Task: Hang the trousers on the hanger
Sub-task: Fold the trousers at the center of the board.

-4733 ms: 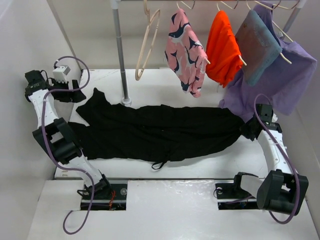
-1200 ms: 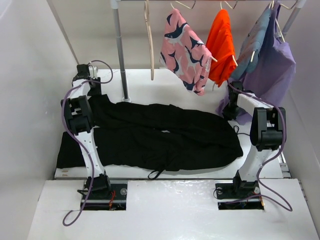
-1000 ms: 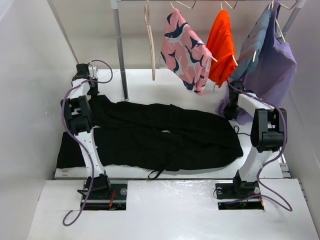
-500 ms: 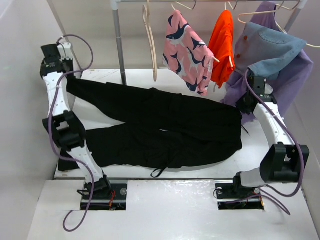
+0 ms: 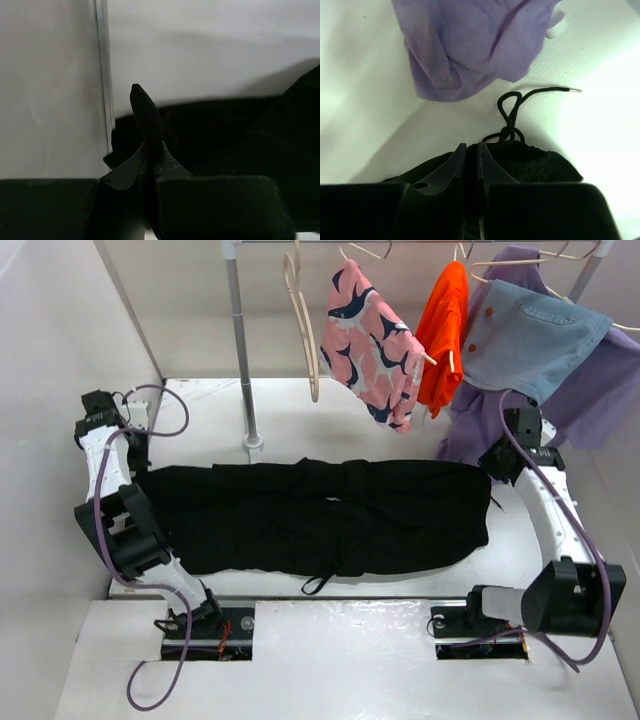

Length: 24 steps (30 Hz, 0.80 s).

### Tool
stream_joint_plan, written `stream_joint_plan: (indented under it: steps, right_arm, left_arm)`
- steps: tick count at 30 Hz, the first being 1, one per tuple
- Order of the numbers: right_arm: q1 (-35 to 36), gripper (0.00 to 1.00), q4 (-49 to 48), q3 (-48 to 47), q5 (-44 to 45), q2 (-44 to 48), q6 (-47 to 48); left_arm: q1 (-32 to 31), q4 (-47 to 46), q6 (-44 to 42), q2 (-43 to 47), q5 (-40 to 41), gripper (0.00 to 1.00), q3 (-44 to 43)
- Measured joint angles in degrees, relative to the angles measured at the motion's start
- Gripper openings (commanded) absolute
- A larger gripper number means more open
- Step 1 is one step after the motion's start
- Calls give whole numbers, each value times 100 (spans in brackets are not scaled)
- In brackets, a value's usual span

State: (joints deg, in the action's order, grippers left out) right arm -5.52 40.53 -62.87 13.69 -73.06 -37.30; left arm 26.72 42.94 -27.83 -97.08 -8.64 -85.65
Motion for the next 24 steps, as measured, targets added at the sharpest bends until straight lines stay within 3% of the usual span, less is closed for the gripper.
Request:
stream_joint_plan:
  steps: [11,16,19,24]
  right_arm:
    - [-168,0,437,92,-310,1043,98]
    - [-476,0,608,1069,-625,2317,-466]
    - [-535,3,839,1801,-719,3042,-920]
    - [-540,0,1307,2151,-785,3344,-1333]
  left_arm:
    - [208,365,-610,1172,13,0,-79]
    - [763,212,-1257,2380,498,0,2070]
    - [1248,216,-1561,2317,802,0,3163]
    - [1674,249,-1818,1899,981,0,3499]
